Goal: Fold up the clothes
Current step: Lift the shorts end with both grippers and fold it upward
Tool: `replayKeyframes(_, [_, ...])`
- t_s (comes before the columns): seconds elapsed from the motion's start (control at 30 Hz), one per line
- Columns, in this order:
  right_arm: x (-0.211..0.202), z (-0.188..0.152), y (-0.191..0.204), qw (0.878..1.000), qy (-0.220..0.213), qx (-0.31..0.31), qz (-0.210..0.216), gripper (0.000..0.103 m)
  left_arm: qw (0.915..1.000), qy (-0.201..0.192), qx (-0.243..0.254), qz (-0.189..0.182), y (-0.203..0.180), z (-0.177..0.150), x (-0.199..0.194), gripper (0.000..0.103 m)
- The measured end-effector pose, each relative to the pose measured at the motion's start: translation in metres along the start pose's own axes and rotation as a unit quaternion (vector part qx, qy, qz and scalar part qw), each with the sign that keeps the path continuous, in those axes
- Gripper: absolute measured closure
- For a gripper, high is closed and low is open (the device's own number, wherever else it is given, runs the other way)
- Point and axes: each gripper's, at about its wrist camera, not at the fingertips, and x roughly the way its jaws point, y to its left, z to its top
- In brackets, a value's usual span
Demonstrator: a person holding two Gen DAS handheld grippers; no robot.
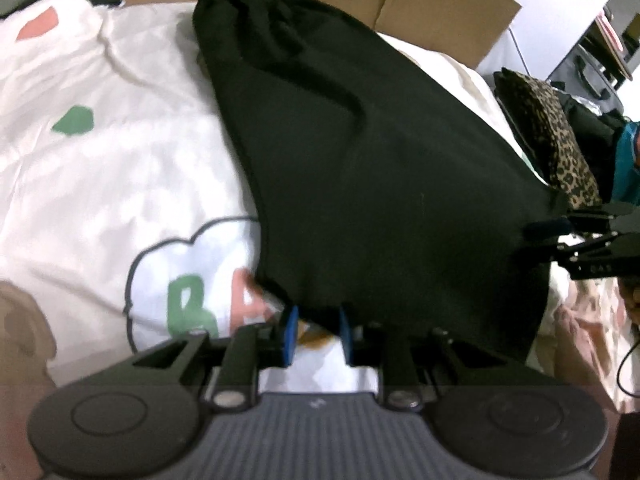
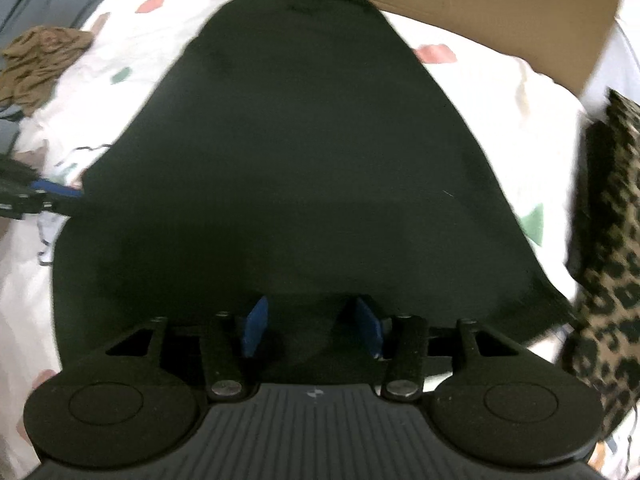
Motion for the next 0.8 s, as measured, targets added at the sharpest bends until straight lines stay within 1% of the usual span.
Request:
replayKeyframes(0.13, [-0.004,-0.01,-0.014,1.0,-0.005,0.005,-0.015,0.046,0.9998,0.005,-0.015,-0.011,0.0,-0.003,-0.008,0.073])
replayKeyframes(0.17, [-0.005,-0.011,-0.017,1.0,-0.006,0.005,-0.02,0.046,0.9997,0.006,-0.019,-0.016,-0.001,-0.004,-0.01,0.071])
replayKeyframes(0.23, [-0.007,-0.013,-0.021,1.0,-0.007,0.006,-0.03,0.046,0.999,0.013,-0.029,-0.032,-0.003,-0.005,-0.012,0.065])
replayKeyframes(0.3, [-0.008,-0.016,-0.025,0.999,-0.009,0.004,-0.046,0.046,0.9975,0.022,-0.042,-0.053,-0.006,-0.006,-0.013,0.055])
replayKeyframes(0.37, [-0.008,-0.018,-0.028,0.998,-0.008,-0.001,-0.067,0.046,0.9953,0.029,-0.056,-0.074,-0.008,-0.007,-0.012,0.048])
replayKeyframes(0.4, [-0.009,-0.018,-0.031,0.997,-0.008,0.002,-0.072,0.046,0.9944,0.031,-0.059,-0.082,-0.011,-0.008,-0.012,0.048])
replayKeyframes(0.5, [-0.011,-0.021,-0.042,0.996,-0.008,0.02,-0.081,0.046,0.9894,0.044,-0.08,-0.112,-0.014,-0.013,-0.006,0.048])
replayKeyframes(0.63, [-0.015,-0.024,-0.054,0.994,-0.011,0.037,-0.104,0.046,0.9798,0.064,-0.11,-0.154,-0.016,-0.018,0.003,0.049])
replayKeyframes(0.7, [-0.019,-0.024,-0.059,0.992,-0.018,0.043,-0.116,0.046,0.9738,0.075,-0.128,-0.173,-0.017,-0.022,0.008,0.059])
replayKeyframes(0.73, [-0.021,-0.024,-0.062,0.991,-0.022,0.046,-0.123,0.046,0.9707,0.083,-0.135,-0.181,-0.018,-0.025,0.012,0.061])
replayKeyframes(0.8, [-0.025,-0.023,-0.067,0.989,-0.031,0.05,-0.133,0.046,0.9654,0.097,-0.147,-0.192,-0.019,-0.029,0.018,0.078])
